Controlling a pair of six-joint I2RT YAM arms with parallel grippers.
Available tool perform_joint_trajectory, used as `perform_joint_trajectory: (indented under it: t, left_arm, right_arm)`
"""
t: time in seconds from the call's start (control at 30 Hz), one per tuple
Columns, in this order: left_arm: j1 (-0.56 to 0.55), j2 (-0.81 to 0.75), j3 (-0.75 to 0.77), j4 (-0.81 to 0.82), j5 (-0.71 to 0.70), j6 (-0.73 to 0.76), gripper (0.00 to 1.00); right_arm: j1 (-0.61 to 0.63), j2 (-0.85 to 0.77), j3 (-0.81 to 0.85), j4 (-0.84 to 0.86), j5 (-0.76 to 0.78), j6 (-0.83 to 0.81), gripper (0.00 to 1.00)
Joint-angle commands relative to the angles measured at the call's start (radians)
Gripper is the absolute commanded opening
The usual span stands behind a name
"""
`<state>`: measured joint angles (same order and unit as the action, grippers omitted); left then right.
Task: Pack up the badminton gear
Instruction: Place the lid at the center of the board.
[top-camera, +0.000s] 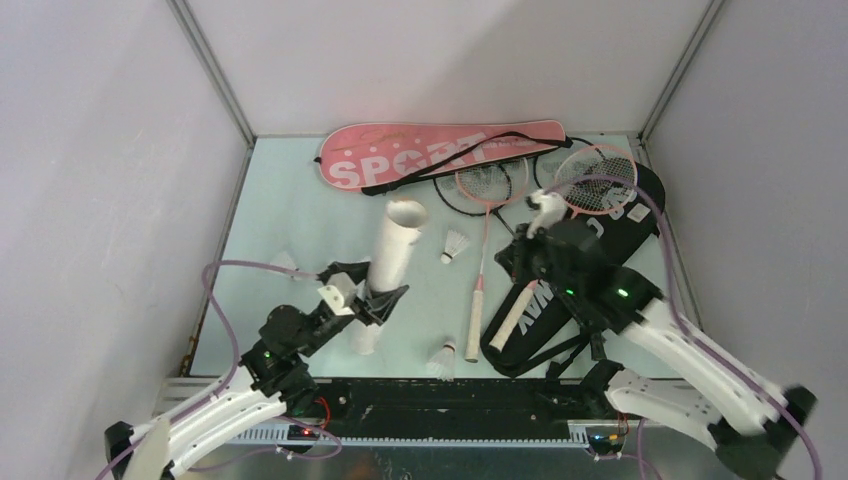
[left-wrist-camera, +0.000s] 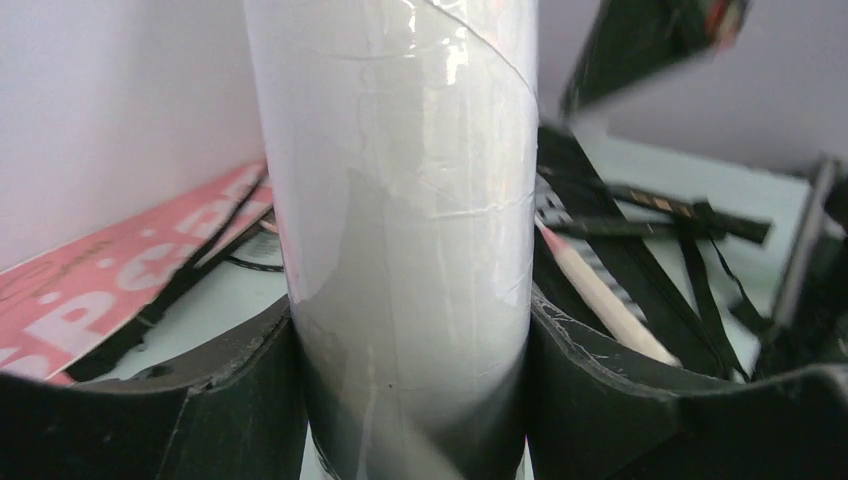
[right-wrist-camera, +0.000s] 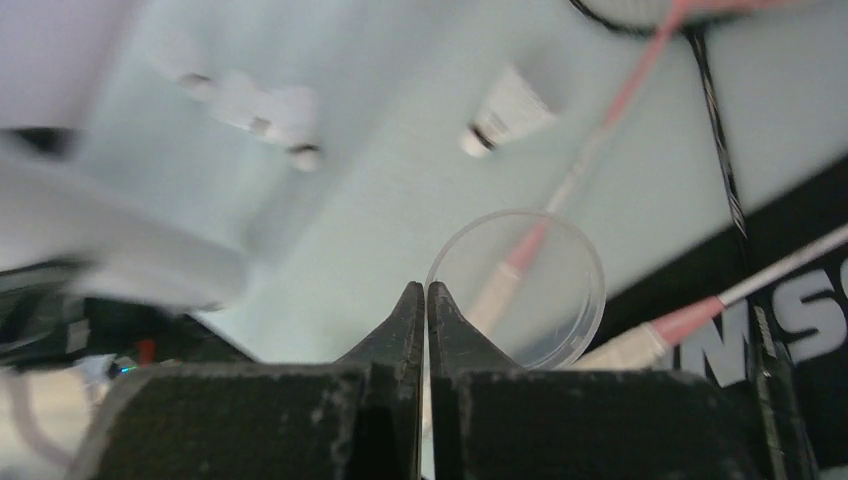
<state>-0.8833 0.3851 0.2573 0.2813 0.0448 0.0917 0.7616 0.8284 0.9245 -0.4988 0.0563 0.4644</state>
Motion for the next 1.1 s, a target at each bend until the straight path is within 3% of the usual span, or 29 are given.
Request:
perform_joint_trajectory:
  t: [0.0, 0.27, 0.33, 0.37, 0.53, 0.57, 0.63, 0.77, 0.87, 0.97, 1.07]
  left_arm:
    - [0.0, -0.072, -0.028, 0.147, -0.213, -0.084, 0.32]
    - [0.0, -0.097, 0.011, 0.003, -0.191, -0.083, 0.32]
    - [-0.001, -0.091, 0.015, -0.008, -0.182, -0.081, 0.32]
    - [-0.001, -0.088, 0.014, -0.008, -0.181, -0.079, 0.32]
    - [-0.001, -0.081, 0.005, -0.002, -0.183, -0.077, 0.32]
    - [-0.001, -0.081, 0.003, 0.001, -0.179, -0.075, 0.33]
    - [-0.001, -0.083, -0.002, 0.001, -0.175, -0.072, 0.33]
    - [0.0, -0.096, -0.013, 0.001, -0.164, -0.062, 0.33]
    - [0.0, -0.11, -0.017, -0.002, -0.155, -0.057, 0.34]
    - [0.0, -0.122, -0.019, -0.016, -0.147, -0.051, 0.35]
    - [0.0, -0.126, -0.025, -0.015, -0.14, -0.049, 0.35]
  right_arm:
    - [-0.036, 0.214, -0.043, 0.097, 0.153, 0.002, 0.0]
    - [-0.129, 0.663, -0.058, 0.247, 0.144, 0.038, 0.0]
    - [-0.129, 0.703, -0.058, 0.27, 0.138, 0.039, 0.05]
    - [-0.128, 0.707, -0.058, 0.273, 0.135, 0.037, 0.13]
    - [-0.098, 0.601, -0.06, 0.208, 0.218, 0.011, 0.5]
    - [-0.076, 0.576, -0.068, 0.185, 0.249, -0.018, 0.67]
    - [-0.023, 0.486, -0.103, 0.175, 0.259, -0.084, 0.78]
    - [0.116, 0.27, -0.272, 0.286, 0.052, -0.289, 0.95]
    - [0.282, 0.122, -0.425, 0.45, -0.162, -0.424, 0.99]
    - [0.398, 0.081, -0.533, 0.609, -0.183, -0.515, 0.99]
    - [0.495, 0.129, -0.521, 0.611, -0.143, -0.543, 0.99]
